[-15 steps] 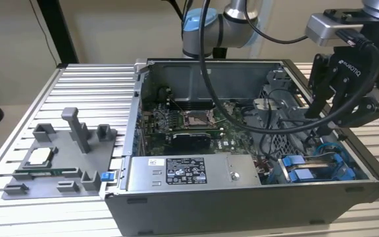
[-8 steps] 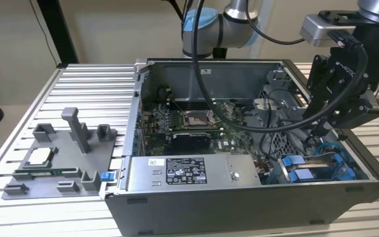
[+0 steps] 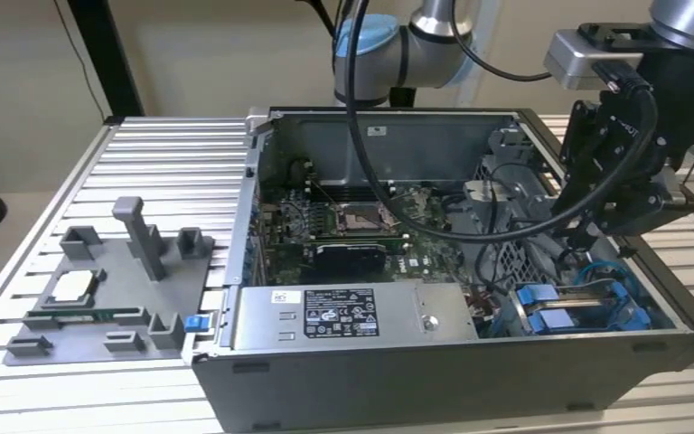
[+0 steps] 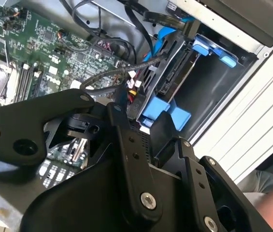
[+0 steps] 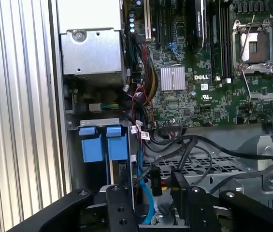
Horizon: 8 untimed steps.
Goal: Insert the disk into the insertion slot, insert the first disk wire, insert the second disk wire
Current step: 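Insert the first disk wire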
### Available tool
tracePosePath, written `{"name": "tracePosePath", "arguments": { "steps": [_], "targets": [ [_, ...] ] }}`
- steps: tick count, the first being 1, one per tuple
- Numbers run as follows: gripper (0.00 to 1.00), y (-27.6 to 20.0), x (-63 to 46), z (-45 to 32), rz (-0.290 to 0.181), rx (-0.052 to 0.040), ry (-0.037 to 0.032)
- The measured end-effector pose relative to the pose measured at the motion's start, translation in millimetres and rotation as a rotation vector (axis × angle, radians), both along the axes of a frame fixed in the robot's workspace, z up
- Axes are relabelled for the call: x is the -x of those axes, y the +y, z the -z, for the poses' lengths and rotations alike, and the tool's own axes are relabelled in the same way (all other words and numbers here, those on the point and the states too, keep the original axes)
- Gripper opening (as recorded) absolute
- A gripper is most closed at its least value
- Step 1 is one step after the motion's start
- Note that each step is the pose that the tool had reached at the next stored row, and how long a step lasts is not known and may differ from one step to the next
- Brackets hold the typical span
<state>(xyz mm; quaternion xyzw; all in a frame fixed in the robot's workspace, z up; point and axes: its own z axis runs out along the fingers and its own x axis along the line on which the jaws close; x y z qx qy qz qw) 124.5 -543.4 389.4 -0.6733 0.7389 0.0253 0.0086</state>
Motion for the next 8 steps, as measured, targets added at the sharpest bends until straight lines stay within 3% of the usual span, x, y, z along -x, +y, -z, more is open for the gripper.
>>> {"name": "tracePosePath", "arguments": {
  "steps": [5, 8],
  "targets": [
    [1.00, -0.1, 0.0, 1.0, 0.001, -0.0065, -0.0037],
    [1.00, 0.0, 0.2, 1.7, 0.009, -0.0241, -0.0091]
  ]
}}
